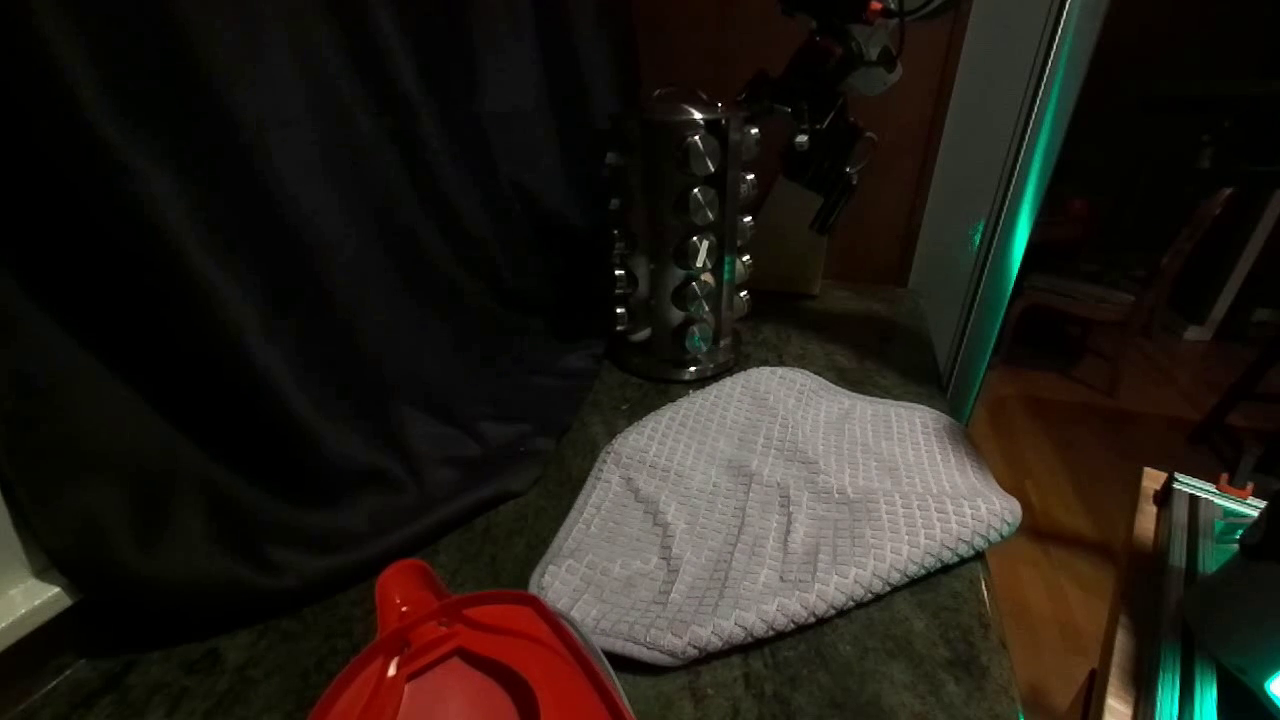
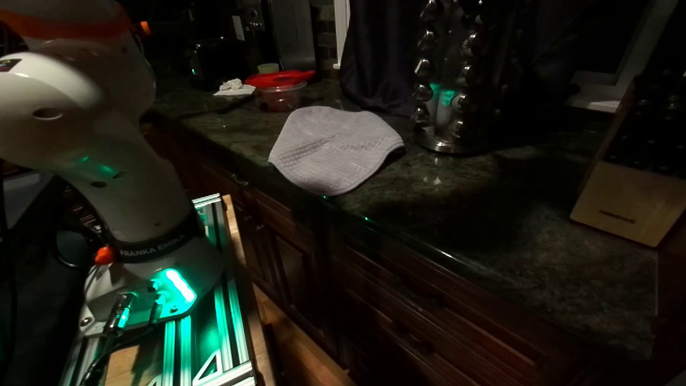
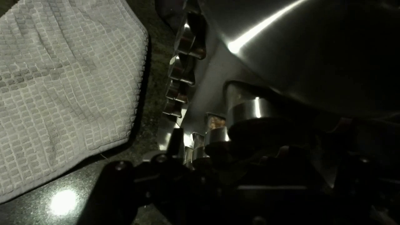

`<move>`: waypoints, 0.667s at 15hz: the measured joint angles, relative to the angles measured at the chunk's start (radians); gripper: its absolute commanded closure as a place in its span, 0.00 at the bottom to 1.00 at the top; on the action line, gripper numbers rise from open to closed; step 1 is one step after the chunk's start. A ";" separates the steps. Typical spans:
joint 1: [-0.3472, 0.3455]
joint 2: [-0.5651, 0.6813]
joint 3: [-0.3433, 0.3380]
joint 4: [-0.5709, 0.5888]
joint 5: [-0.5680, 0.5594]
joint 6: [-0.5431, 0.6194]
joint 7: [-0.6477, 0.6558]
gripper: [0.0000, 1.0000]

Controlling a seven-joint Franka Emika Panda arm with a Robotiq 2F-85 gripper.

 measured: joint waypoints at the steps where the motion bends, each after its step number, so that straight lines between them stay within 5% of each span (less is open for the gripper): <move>1: 0.001 0.005 0.001 0.005 0.010 0.001 0.000 0.00; 10: 0.003 0.036 0.001 0.034 0.072 0.001 0.000 0.00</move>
